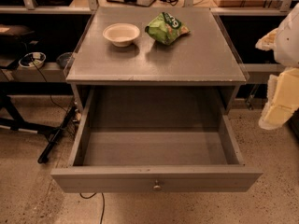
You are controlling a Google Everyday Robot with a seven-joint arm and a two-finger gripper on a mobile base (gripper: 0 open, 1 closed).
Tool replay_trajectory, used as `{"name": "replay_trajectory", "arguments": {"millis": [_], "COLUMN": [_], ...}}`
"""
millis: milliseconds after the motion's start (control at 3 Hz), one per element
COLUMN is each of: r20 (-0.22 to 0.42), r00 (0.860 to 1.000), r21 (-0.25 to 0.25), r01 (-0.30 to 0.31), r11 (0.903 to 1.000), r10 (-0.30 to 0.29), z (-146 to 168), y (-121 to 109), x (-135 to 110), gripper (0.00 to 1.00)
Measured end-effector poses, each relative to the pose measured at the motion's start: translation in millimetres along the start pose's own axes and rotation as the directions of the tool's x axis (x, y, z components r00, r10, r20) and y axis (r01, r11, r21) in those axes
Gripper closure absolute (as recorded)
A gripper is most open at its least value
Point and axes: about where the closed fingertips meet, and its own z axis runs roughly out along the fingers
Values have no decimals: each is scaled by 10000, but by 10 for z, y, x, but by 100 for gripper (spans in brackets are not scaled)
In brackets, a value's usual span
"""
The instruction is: Close top drawer
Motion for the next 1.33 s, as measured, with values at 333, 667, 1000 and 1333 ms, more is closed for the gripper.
{"name": "replay_trajectory", "arguments": {"millis": [333, 667, 1000, 1333], "r20": [129, 578, 1272, 1869], "r00": [9999, 9983, 9903, 9783], "r21": [57, 243, 659, 566], "r01": [17, 72, -651, -1017], "r11": [10000, 9997, 9957, 9932], "r10": [-17, -86, 563, 895], "z": [-11, -53, -98, -79], "y": [8, 43, 173, 271], "x": [1, 6, 94, 143], "gripper": [0, 0, 0, 0]}}
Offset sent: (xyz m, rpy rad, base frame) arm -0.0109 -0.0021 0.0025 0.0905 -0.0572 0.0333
